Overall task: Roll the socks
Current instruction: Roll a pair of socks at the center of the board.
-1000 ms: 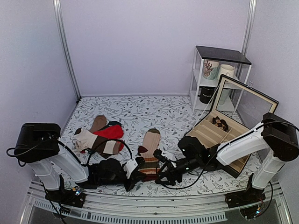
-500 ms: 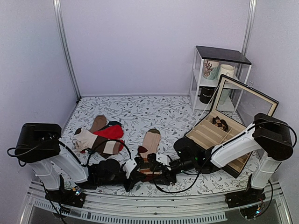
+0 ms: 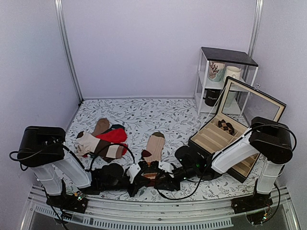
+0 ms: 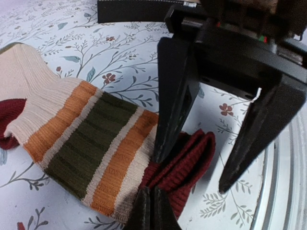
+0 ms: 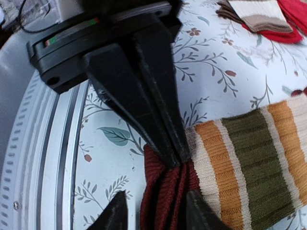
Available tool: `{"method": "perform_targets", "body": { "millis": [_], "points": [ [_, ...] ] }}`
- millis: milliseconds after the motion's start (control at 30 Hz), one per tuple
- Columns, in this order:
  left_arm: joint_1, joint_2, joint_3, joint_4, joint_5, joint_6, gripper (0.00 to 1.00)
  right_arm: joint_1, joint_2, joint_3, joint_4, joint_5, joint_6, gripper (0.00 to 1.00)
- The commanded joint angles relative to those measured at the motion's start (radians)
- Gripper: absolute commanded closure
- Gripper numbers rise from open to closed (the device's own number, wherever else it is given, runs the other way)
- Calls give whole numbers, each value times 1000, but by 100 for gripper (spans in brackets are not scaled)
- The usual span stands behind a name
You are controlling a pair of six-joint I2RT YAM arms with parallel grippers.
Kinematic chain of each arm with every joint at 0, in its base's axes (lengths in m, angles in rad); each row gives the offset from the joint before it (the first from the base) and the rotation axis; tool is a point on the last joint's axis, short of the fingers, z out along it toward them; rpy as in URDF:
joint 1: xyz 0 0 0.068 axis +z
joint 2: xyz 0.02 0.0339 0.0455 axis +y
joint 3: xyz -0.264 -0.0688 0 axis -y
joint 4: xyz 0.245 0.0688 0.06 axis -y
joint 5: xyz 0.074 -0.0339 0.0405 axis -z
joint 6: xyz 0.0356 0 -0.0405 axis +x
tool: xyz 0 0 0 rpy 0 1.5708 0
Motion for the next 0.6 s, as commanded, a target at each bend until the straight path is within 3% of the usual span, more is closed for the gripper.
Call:
{"method": "perform_targets", "body": {
  "millis": [0,33,100,233,300,467,567],
  "points": [
    [-12,44,-15,-117,34,4,100,8,43,5,-4,36,44,72],
    [-14,43,-15,-116,32,5,100,9,47,7,-10,46,58,83],
    [-14,35,-15,-116,18,11,100,6,58,11,-20,56,83,90],
    [-19,-32,-24,-119,-51,46,86,-20,90,5,-28,8,210,93],
    [-31,-111,-37,-119,-118,77,70,-36,109,-3,-27,-25,269,93],
    [-84,-244,-45,-137,-216,224,54,-56,158,8,-57,-107,423,92],
    [-119,-258,-26,-153,-216,289,51,-62,164,44,-165,-114,508,92]
  ]
}}
